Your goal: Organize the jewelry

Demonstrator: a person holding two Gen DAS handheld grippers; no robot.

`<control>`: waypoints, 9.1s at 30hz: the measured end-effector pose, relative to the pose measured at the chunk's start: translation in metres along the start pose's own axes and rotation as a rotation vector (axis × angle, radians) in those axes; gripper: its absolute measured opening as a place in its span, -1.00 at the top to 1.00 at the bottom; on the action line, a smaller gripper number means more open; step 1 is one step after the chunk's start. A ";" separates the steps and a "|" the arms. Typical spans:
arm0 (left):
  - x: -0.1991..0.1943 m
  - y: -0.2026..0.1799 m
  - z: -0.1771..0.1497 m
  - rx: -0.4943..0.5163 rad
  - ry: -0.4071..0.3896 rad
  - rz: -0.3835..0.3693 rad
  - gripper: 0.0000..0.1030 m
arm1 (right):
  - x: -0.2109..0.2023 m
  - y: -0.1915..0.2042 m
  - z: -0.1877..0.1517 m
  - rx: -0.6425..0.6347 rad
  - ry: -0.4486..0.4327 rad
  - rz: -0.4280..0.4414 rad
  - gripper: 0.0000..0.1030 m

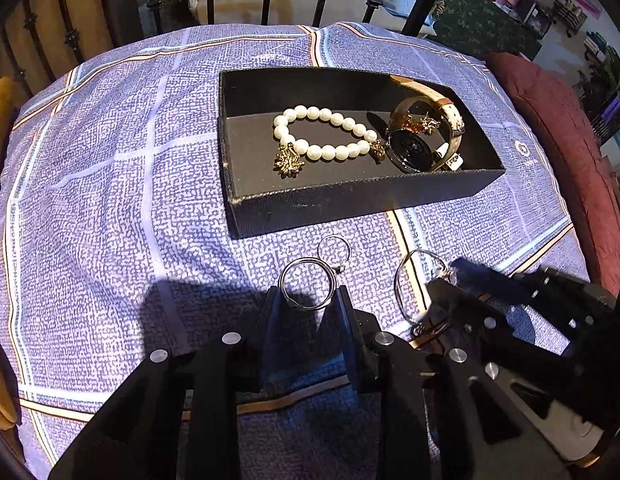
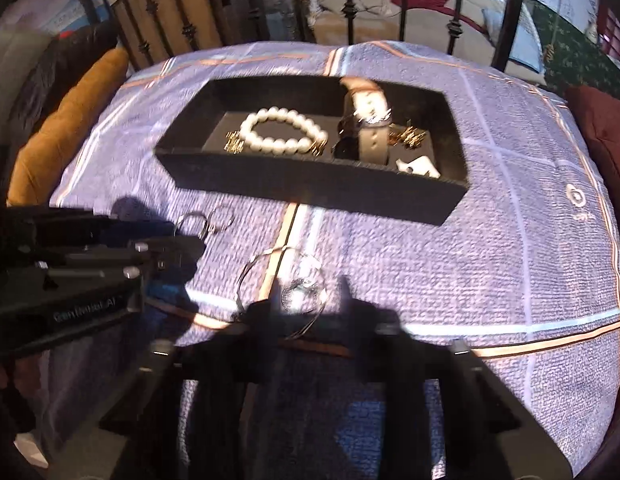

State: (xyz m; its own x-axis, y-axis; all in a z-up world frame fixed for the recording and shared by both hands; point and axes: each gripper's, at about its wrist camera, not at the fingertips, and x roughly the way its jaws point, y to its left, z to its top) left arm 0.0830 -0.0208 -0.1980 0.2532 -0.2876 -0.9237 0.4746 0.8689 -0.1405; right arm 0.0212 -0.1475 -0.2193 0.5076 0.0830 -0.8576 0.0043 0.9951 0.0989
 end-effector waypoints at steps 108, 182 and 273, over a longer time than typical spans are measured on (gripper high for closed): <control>-0.029 -0.003 -0.023 -0.108 -0.004 0.262 0.95 | -0.015 -0.027 0.011 0.047 -0.006 0.089 0.98; -0.069 -0.028 0.046 -0.060 -0.086 0.202 0.92 | -0.068 -0.038 0.063 0.117 -0.161 0.099 0.83; -0.036 -0.040 0.113 -0.140 -0.125 0.205 0.92 | -0.042 -0.063 0.112 0.037 -0.152 0.137 0.83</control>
State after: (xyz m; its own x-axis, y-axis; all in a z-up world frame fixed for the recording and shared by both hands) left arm 0.1495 -0.0909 -0.1188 0.4378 -0.1393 -0.8882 0.2833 0.9590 -0.0108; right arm 0.0965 -0.2202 -0.1329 0.6300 0.2052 -0.7490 -0.0434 0.9723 0.2298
